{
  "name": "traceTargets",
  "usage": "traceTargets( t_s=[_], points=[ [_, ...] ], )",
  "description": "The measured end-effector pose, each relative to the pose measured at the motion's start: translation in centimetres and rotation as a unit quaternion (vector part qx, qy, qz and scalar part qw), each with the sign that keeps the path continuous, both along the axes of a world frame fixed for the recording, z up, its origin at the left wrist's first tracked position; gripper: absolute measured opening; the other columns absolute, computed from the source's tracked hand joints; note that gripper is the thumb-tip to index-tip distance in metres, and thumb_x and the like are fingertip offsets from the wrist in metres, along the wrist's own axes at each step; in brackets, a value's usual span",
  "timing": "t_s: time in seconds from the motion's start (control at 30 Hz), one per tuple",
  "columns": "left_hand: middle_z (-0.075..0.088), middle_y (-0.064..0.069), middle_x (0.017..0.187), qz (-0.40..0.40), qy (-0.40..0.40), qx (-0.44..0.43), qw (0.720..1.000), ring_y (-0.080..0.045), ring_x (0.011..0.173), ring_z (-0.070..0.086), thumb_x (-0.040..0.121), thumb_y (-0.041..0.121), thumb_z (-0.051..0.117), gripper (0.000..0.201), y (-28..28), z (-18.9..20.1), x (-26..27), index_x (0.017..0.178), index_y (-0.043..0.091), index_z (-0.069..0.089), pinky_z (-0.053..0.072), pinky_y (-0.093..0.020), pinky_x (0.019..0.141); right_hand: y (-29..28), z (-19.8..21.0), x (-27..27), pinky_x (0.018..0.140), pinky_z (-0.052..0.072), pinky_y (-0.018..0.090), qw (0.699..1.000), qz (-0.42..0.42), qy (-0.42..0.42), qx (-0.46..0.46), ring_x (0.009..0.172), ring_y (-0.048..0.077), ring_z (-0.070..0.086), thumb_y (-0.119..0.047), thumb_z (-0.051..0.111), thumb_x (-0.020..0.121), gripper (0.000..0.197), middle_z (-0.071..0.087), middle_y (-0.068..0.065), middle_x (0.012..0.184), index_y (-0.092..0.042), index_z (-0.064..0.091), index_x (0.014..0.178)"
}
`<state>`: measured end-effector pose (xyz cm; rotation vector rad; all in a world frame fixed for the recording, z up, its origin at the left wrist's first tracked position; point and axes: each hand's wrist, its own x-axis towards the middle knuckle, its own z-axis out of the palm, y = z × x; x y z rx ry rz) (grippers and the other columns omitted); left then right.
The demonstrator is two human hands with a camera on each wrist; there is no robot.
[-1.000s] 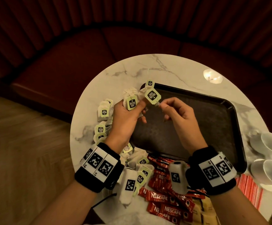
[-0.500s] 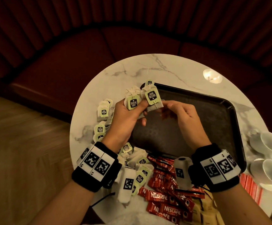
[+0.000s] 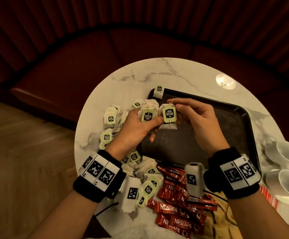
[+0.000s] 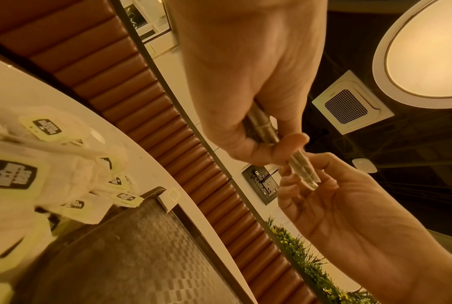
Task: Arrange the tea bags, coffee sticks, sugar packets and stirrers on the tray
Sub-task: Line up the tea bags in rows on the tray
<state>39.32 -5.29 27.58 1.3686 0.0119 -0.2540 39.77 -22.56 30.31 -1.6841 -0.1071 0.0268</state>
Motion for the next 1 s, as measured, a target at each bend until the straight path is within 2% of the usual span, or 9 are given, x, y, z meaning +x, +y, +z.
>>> traceTargets(
  t_s=[0.1, 0.17, 0.27, 0.37, 0.5, 0.67, 0.77, 0.83, 1.0],
  points=[
    [0.061, 0.0, 0.062, -0.021, -0.005, 0.005, 1.0, -0.012, 0.051, 0.051, 0.089, 0.002, 0.065, 0.004, 0.2, 0.1, 0.1, 0.087, 0.005, 0.065, 0.037, -0.02, 0.036, 0.1, 0.2, -0.1, 0.078, 0.055, 0.034, 1.0, 0.029, -0.007, -0.003, 0.082, 0.042, 0.062, -0.007, 0.057, 0.096, 0.021, 0.074, 0.009, 0.098, -0.016, 0.074, 0.103],
    [0.063, 0.0, 0.065, -0.021, -0.01, 0.002, 1.0, -0.014, 0.053, 0.052, 0.088, 0.003, 0.065, 0.002, 0.3, 0.2, 0.1, 0.087, 0.005, 0.066, 0.037, -0.021, 0.036, 0.1, 0.3, -0.1, 0.065, 0.051, 0.021, 0.999, 0.044, 0.005, -0.002, 0.066, 0.025, 0.056, -0.011, 0.059, 0.095, 0.018, 0.073, 0.008, 0.086, -0.019, 0.074, 0.1],
    [0.061, -0.01, 0.069, 0.01, -0.005, -0.013, 1.0, -0.023, 0.058, 0.049, 0.089, 0.001, 0.064, 0.005, 0.2, 0.1, 0.3, 0.092, -0.002, 0.066, 0.037, -0.021, 0.038, 0.0, -0.2, 0.1, 0.056, 0.049, 0.016, 0.995, 0.052, 0.067, 0.048, 0.062, 0.008, 0.055, -0.016, 0.063, 0.09, 0.007, 0.065, 0.002, 0.078, -0.016, 0.07, 0.092],
    [0.058, -0.019, 0.079, 0.044, -0.008, -0.03, 0.999, -0.028, 0.066, 0.041, 0.089, 0.003, 0.063, 0.018, 0.1, -0.2, 0.4, 0.101, -0.011, 0.063, 0.034, -0.021, 0.04, -0.3, -1.2, 0.1, 0.059, 0.053, 0.02, 0.989, 0.069, 0.104, 0.079, 0.069, 0.008, 0.06, -0.023, 0.07, 0.084, 0.014, 0.067, -0.002, 0.081, -0.015, 0.068, 0.095],
    [0.065, -0.027, 0.09, 0.039, 0.002, -0.039, 0.998, -0.031, 0.071, 0.047, 0.085, 0.009, 0.068, 0.023, 0.3, -0.4, 0.5, 0.104, -0.005, 0.066, 0.038, -0.019, 0.044, -0.2, -2.0, -0.7, 0.07, 0.056, 0.023, 0.99, 0.07, 0.087, 0.088, 0.078, 0.013, 0.069, -0.014, 0.066, 0.082, 0.019, 0.074, 0.001, 0.089, -0.01, 0.069, 0.101],
    [0.075, -0.003, 0.089, -0.002, 0.002, -0.03, 1.0, -0.005, 0.07, 0.067, 0.077, -0.006, 0.072, 0.032, 0.5, -0.2, 0.6, 0.102, 0.012, 0.068, 0.045, -0.013, 0.051, -0.2, -2.7, -0.7, 0.075, 0.057, 0.021, 0.989, 0.01, 0.094, 0.117, 0.084, 0.015, 0.071, -0.011, 0.069, 0.079, 0.026, 0.076, 0.008, 0.095, -0.008, 0.066, 0.104],
    [0.074, 0.003, 0.082, 0.011, -0.004, -0.032, 0.999, -0.005, 0.064, 0.062, 0.069, 0.011, 0.078, 0.027, 0.2, 0.1, 0.7, 0.094, 0.019, 0.07, 0.041, -0.015, 0.047, -0.1, -3.0, -0.7, 0.075, 0.057, 0.022, 0.987, -0.002, 0.104, 0.122, 0.082, 0.016, 0.071, -0.012, 0.07, 0.079, 0.021, 0.075, 0.01, 0.092, -0.008, 0.068, 0.099],
    [0.072, -0.002, 0.085, 0.047, -0.003, -0.036, 0.998, -0.009, 0.061, 0.054, 0.074, 0.019, 0.077, 0.021, 0.0, -0.1, 0.9, 0.094, 0.013, 0.072, 0.035, -0.018, 0.045, -0.1, -3.0, -0.8, 0.076, 0.056, 0.023, 0.988, 0.002, 0.108, 0.109, 0.081, 0.015, 0.07, -0.012, 0.07, 0.08, 0.018, 0.075, 0.009, 0.091, -0.009, 0.071, 0.098],
    [0.068, -0.004, 0.076, 0.081, 0.0, -0.027, 0.996, -0.008, 0.051, 0.042, 0.086, 0.012, 0.07, 0.024, -0.6, -0.8, 1.3, 0.105, -0.003, 0.07, 0.031, -0.019, 0.042, -0.3, -3.3, -0.9, 0.078, 0.055, 0.023, 0.995, 0.006, 0.095, 0.033, 0.089, 0.012, 0.069, -0.013, 0.069, 0.087, 0.013, 0.076, 0.004, 0.097, -0.017, 0.075, 0.099]
  ],
)
